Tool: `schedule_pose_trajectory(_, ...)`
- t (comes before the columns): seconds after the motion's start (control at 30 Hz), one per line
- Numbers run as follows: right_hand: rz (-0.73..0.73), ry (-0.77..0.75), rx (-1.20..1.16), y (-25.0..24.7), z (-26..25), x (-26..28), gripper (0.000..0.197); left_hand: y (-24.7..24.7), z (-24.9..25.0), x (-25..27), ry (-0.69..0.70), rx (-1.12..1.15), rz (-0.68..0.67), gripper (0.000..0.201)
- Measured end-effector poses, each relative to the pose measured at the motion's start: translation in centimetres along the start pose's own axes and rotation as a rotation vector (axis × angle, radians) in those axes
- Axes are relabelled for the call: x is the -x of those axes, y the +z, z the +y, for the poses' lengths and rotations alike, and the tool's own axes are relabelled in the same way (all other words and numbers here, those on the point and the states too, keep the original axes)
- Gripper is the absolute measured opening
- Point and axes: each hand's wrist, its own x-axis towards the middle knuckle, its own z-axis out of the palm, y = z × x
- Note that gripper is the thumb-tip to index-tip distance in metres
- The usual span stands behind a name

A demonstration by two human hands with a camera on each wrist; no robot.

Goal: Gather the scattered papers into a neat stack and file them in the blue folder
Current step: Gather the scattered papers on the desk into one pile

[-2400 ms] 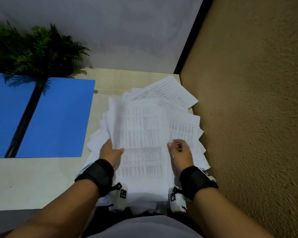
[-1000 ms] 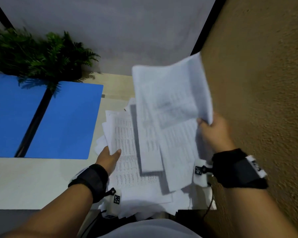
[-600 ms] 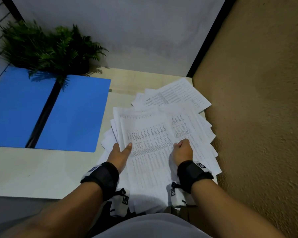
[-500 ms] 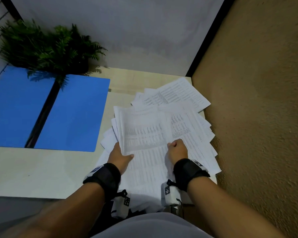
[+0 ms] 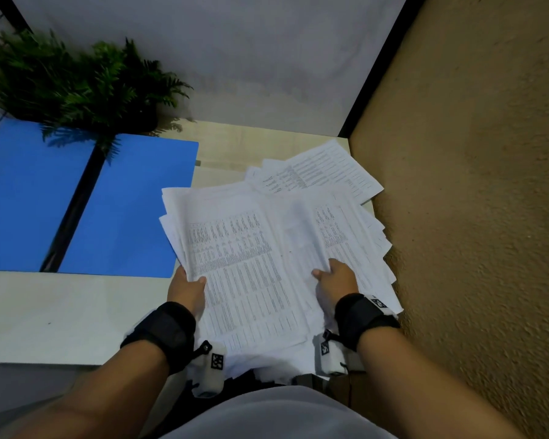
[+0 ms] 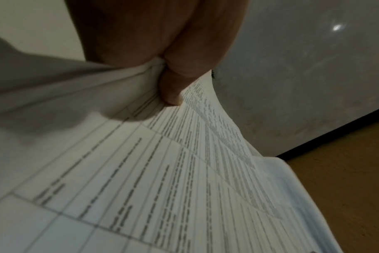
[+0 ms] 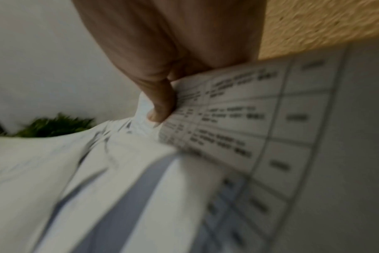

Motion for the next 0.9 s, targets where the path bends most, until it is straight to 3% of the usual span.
schedule_pose_trajectory(0.07,0.130,0.035,-0.111,-1.6,0.5,-0.9,0.037,0.0,0.5,0.4,0.026,0.007,-0.007,0.045)
schedule_pose_trajectory(0.13,0.242,0.007,0.078,-3.9,0.4,-1.9,0.018,0.1,0.8,0.4,0.040,0.015,-0.023,0.044)
schedule_pose_trajectory(0.2,0.297,-0.010,0.344,-5.8,1.0,-3.2,0.035,0.6,0.8,0.5,0.047,0.047,-0.045,0.044)
schedule_pose_trajectory(0.27,0.238,-0.024,0.466,-7.0,1.2,-3.6,0.038,1.2,0.7,0.5,0.051,0.067,-0.081,0.043)
schedule_pose_trajectory(0.33,0.154,-0.071,0.425,-7.3,1.3,-3.4,0.023,1.8,0.5,0.4,0.040,0.075,-0.123,0.043)
schedule_pose_trajectory(0.4,0.138,-0.101,0.355,-7.2,1.6,-3.4,0.024,2.4,-0.8,-1.1,0.009,0.095,-0.165,0.050)
schedule_pose_trajectory(0.5,0.117,-0.114,0.076,-6.6,2.3,-3.5,0.044,3.2,-5.8,-6.6,-0.042,0.079,-0.204,0.063)
schedule_pose_trajectory(0.6,0.072,-0.078,-0.257,-6.3,1.0,-1.8,0.069,3.0,-3.3,-4.2,-0.037,0.049,-0.208,0.053)
schedule_pose_trajectory(0.67,0.053,-0.055,-0.185,-7.0,0.2,-1.3,0.054,2.8,-0.7,-1.2,-0.017,0.028,-0.192,0.040)
schedule_pose_trajectory(0.73,0.141,-0.089,0.022,-8.4,-0.9,-0.7,0.029,2.8,0.0,-0.1,-0.006,0.015,-0.175,0.035)
schedule_pose_trajectory(0.9,0.408,-0.295,0.276,-13.2,-5.1,2.3,0.020,2.8,-0.4,0.0,0.020,0.032,-0.178,0.038)
